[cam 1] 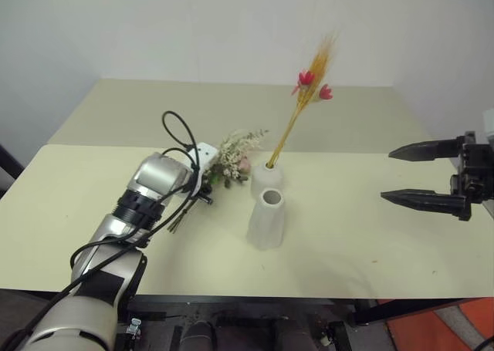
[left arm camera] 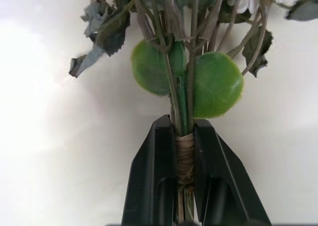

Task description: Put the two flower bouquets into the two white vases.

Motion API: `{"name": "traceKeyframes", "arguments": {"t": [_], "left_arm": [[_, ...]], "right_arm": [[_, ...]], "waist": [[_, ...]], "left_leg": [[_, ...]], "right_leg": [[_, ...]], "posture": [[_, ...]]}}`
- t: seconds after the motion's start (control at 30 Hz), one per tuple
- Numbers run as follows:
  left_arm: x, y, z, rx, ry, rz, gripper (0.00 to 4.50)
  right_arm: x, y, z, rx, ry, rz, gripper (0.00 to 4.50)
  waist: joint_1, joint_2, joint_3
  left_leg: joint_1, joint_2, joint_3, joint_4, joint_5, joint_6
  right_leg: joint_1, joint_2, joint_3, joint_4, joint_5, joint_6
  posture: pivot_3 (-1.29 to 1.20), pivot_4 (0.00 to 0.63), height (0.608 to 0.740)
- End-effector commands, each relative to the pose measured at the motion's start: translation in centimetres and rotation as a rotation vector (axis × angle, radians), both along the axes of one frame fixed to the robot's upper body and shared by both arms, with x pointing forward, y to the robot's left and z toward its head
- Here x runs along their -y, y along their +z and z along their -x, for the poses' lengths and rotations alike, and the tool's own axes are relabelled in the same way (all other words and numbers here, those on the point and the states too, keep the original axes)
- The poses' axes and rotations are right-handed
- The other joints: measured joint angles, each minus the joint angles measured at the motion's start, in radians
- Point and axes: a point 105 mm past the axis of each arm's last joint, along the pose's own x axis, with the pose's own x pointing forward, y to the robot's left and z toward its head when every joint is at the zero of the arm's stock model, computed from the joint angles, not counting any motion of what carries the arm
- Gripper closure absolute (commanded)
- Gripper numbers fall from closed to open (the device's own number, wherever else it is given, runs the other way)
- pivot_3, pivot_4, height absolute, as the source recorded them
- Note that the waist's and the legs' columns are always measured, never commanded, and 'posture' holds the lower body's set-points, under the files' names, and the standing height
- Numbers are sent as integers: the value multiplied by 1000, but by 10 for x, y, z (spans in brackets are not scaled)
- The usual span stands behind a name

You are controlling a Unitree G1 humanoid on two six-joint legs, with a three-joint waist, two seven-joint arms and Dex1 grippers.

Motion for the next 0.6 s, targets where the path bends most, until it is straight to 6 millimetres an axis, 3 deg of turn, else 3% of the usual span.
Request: {"name": "traceKeyframes", "arguments": {"t": [0.03, 0.13, 0.3, 0.47, 0.6], "left_arm": [[-10, 67, 1, 367, -70, 184, 4360], [-12, 114, 21, 652, -190, 335, 4360], [0, 163, 50, 798, -364, 586, 4360], [30, 187, 78, 832, -603, 745, 4360], [55, 190, 83, 824, -685, 810, 4360]], "right_arm": [[3, 16, 13, 60, 65, -20, 0], [5, 15, 17, 57, 95, -50, 0], [6, 23, 19, 36, 129, -152, 0], [5, 33, 26, 37, 178, -221, 0], [4, 32, 26, 45, 175, -223, 0]], "waist": [[0, 0, 0], [6, 0, 0], [28, 0, 0], [31, 0, 0], [31, 0, 0]], "left_leg": [[0, 0, 0, 0, 0, 0], [-1, 0, 0, 0, 0, 0], [1, 0, 0, 2, 0, 0], [0, 0, 0, 3, 0, 0], [0, 0, 0, 3, 0, 0]], "right_leg": [[0, 0, 0, 0, 0, -1], [0, 0, -1, 0, 4, -7], [3, -1, -1, -1, 2, -2], [3, -1, -1, -2, 2, 0], [3, -1, -1, -1, 2, -1]], "posture": [[0, 150, 740], [0, 150, 740], [0, 150, 740], [0, 150, 740], [0, 150, 740]]}}
